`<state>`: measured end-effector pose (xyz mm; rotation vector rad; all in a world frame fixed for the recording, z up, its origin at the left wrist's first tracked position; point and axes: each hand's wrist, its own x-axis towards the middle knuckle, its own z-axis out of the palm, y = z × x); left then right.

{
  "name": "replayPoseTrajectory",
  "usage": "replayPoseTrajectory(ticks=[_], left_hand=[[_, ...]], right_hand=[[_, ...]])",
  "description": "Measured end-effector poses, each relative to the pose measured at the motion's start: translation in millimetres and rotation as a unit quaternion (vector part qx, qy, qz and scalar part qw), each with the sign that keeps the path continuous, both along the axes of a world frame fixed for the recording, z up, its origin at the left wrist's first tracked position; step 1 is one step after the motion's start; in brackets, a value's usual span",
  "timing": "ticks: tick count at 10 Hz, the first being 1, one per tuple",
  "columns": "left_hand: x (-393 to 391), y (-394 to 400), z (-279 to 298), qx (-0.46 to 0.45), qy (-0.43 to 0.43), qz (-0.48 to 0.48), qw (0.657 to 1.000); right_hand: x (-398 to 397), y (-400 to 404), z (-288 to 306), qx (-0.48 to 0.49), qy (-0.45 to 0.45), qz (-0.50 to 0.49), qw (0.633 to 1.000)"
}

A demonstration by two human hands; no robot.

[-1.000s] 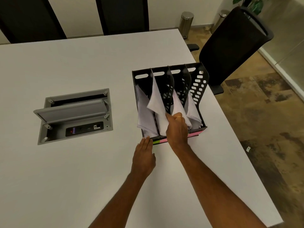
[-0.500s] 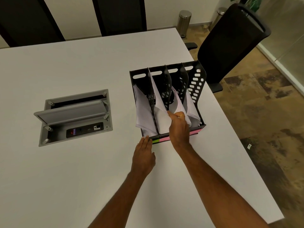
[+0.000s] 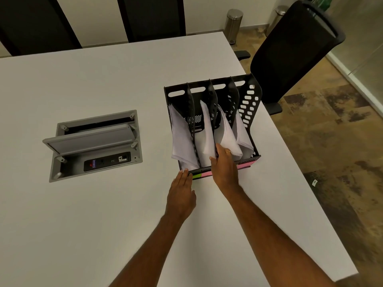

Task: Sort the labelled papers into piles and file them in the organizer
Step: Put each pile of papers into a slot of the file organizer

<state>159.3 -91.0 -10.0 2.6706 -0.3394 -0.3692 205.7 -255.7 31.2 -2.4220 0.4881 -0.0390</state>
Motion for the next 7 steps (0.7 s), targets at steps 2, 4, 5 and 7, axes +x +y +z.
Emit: replayPoseTrajectory(ticks=[2,4,5,7], left_hand=[[-0.8,-0.4,-2.9,0.006,-0.004,0.000,1.000],[-0.7,-1.3,-0.9,0.030,0.000,-0.009,1.000],[2.1,-2.1,1.8,0.038,0.012,-0.012,0.999],[-6.8,-3.4,22.7,0.064,0.008,-0.028,0.998]], right_hand=[[-26.7,4.2,-9.7,0.024,-0.016,0.017,0.999],[-57.5,-6.2,-15.2,0.017,-0.015,0.045,0.999],[-68.1,-15.6,-19.6,0.020,0.005,0.042,0.999],[-101.1,-33.6,-14.7,-0.065,0.060,0.062,0.994]])
